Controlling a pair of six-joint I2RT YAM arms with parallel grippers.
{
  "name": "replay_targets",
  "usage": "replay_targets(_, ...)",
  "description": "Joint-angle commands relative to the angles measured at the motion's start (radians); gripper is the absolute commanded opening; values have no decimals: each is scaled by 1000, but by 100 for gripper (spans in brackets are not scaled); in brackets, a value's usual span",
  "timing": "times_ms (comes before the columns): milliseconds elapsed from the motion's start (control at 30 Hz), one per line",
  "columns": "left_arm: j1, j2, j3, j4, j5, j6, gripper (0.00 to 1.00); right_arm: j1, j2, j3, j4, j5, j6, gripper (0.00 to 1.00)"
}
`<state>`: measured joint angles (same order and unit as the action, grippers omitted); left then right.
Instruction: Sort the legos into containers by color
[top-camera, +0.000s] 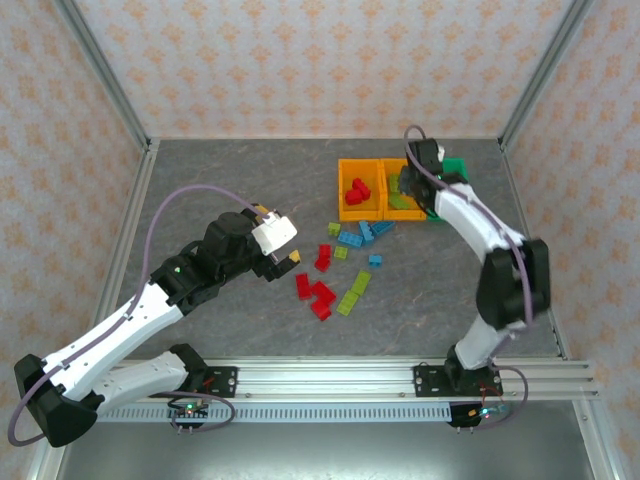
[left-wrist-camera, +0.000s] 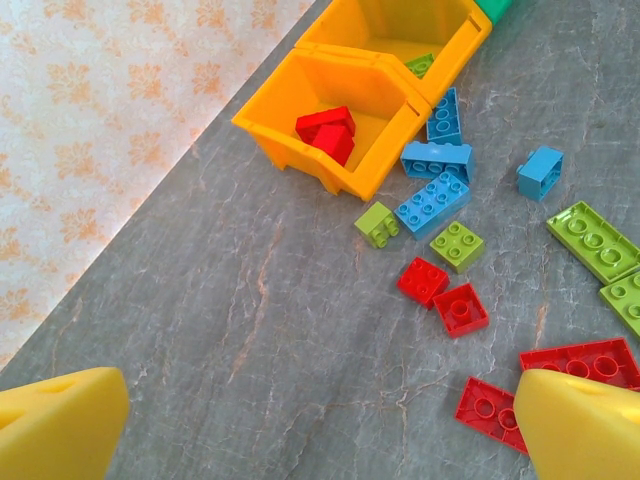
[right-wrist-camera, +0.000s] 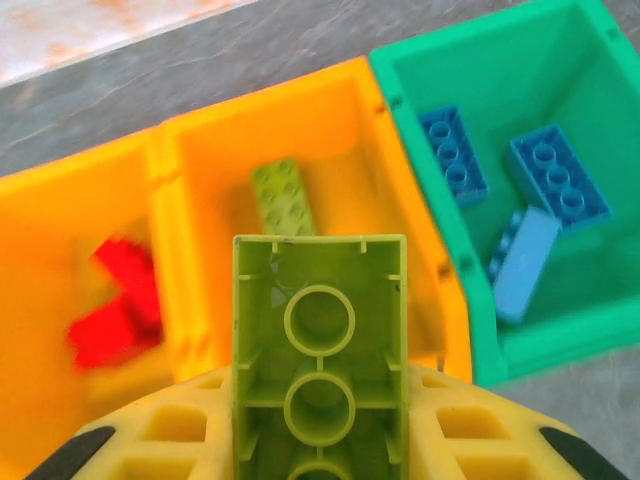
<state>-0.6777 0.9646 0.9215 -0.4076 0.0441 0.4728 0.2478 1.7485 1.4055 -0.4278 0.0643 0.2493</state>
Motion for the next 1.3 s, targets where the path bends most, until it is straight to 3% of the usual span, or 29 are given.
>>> replay_targets(0, 10, -6, 3, -1, -6, 7, 100, -20, 180, 177, -73, 23, -53, 28)
replay_targets(167, 11, -6, -3, -1, -24, 13, 100, -27, 324, 413, -204, 57, -52, 56)
replay_targets(333, 10, 4, -2, 0, -16, 10, 100, -27, 196, 347, -217, 26, -36, 59)
replay_targets(533, 11, 25, 25, -27, 12, -3, 100, 13, -155, 37, -244, -156, 82, 60)
replay_targets(667, 11, 17, 16, -12, 20, -3, 100, 120, -389, -213, -263, -169, 178, 63)
replay_targets(767, 10, 21, 21, -14, 32, -5, 100, 231, -469, -317, -305, -133, 265, 66)
replay_targets(900, 10, 25, 23, -13, 45, -8, 100, 330, -441, -382, -277, -128, 314, 68)
replay_targets(1133, 10, 16, 24, -22, 39, -3, 100, 336, -175, -328, -194, -39, 212, 74)
replay_targets(1267, 10, 7, 19, -26, 21, 8, 100, 331, -33, -264, -154, -69, 179, 68)
